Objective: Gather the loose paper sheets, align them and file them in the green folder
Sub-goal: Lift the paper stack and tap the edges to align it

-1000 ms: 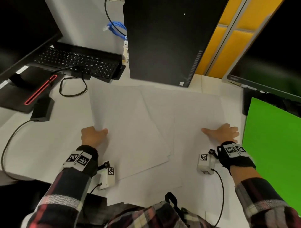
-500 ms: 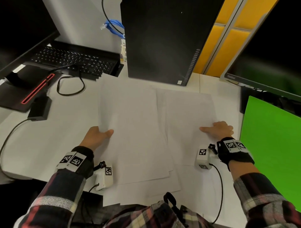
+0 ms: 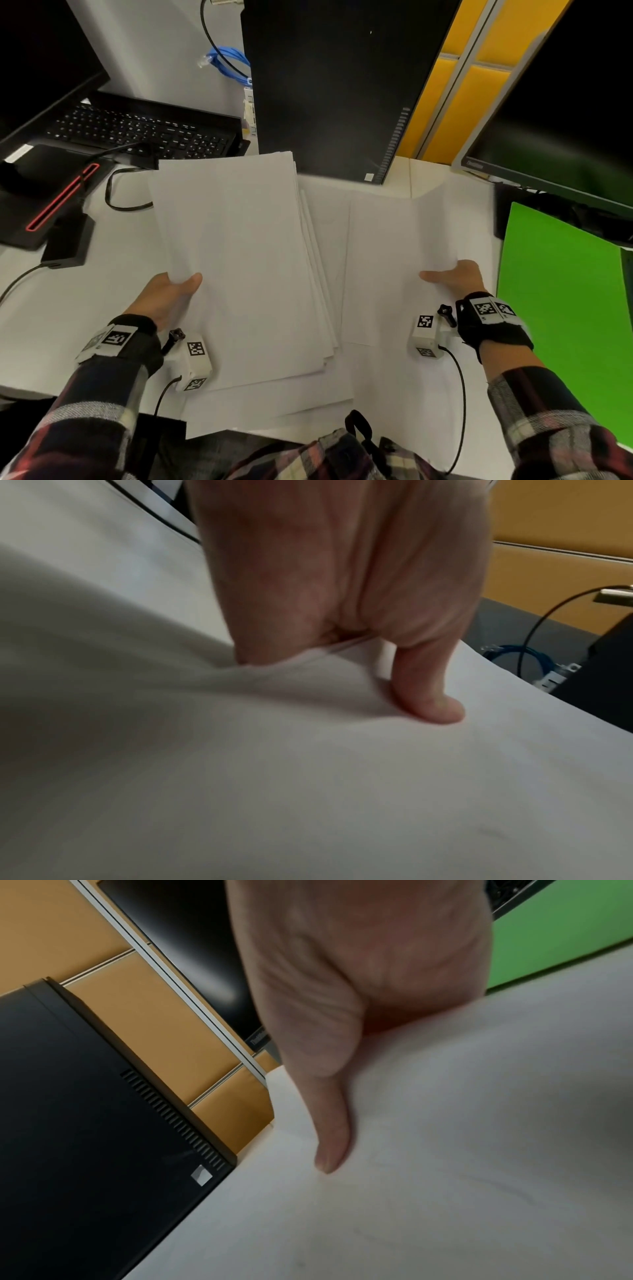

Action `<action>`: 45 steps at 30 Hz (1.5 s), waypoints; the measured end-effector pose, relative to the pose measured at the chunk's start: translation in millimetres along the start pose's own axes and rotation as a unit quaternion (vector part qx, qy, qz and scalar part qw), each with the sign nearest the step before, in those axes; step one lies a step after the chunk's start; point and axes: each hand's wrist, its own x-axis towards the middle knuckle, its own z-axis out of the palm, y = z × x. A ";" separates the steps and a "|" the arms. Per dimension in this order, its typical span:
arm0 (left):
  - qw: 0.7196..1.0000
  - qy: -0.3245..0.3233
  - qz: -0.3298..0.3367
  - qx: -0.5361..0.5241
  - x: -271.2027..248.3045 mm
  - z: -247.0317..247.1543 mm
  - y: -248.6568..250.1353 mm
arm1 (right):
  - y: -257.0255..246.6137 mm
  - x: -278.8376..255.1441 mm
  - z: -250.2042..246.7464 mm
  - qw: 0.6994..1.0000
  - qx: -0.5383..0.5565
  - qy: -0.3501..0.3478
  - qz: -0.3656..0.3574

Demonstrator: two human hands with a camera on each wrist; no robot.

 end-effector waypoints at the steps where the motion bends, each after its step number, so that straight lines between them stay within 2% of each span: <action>1: 1.000 -0.005 -0.001 -0.008 0.7 -1.2 0.2 | -10.1 -13.7 -3.1 1.000 0.006 0.005 -0.006; 3: 1.000 -0.016 -0.002 -0.008 2.2 -1.6 0.4 | -18.9 -22.9 -4.9 0.999 0.035 -0.001 -0.032; 7: 0.999 -0.030 0.003 0.010 4.6 5.7 2.8 | -25.1 -34.5 12.0 0.992 0.055 -0.078 -0.089; 13: 0.998 -0.055 0.008 -0.004 7.5 22.1 8.4 | -37.4 -42.5 42.5 0.983 0.050 -0.128 -0.121; 17: 0.996 -0.082 0.023 -0.019 5.3 43.6 16.0 | -45.5 -56.1 68.7 0.978 0.059 -0.130 -0.151; 19: 0.995 -0.098 0.024 -0.016 4.9 51.7 19.8 | -45.7 -58.2 74.9 0.979 0.096 -0.104 -0.146; 21: 0.994 -0.102 0.024 -0.011 4.9 54.7 22.3 | -43.1 -53.8 68.3 0.983 0.121 -0.036 -0.136; 23: 0.995 -0.101 0.026 -0.008 4.9 53.9 22.3 | -38.2 -43.7 51.8 0.990 0.073 0.054 -0.107; 25: 0.995 -0.100 0.025 -0.006 5.7 53.2 20.2 | -33.2 -38.9 37.0 0.996 -0.017 0.086 -0.030; 26: 0.994 -0.102 0.025 -0.005 6.1 53.9 19.8 | -32.6 -40.3 32.9 0.996 -0.044 0.076 0.004; 28: 0.994 -0.110 0.026 -0.001 6.5 58.5 20.9 | -33.0 -40.9 33.9 0.998 -0.041 0.045 0.020; 33: 0.990 -0.137 0.024 0.025 7.0 67.5 27.1 | -41.9 -34.4 43.0 0.997 0.063 -0.006 -0.041; 38: 0.990 -0.138 -0.001 -0.003 5.8 52.4 23.9 | -42.3 -24.8 13.6 0.994 0.068 -0.057 -0.063; 41: 0.991 -0.136 -0.011 -0.007 8.9 47.6 22.5 | -48.0 -23.0 17.8 0.991 0.045 -0.095 -0.081; 45: 0.989 -0.149 -0.012 -0.016 9.7 64.9 29.1 | -61.0 -31.1 56.3 0.988 0.107 -0.069 -0.082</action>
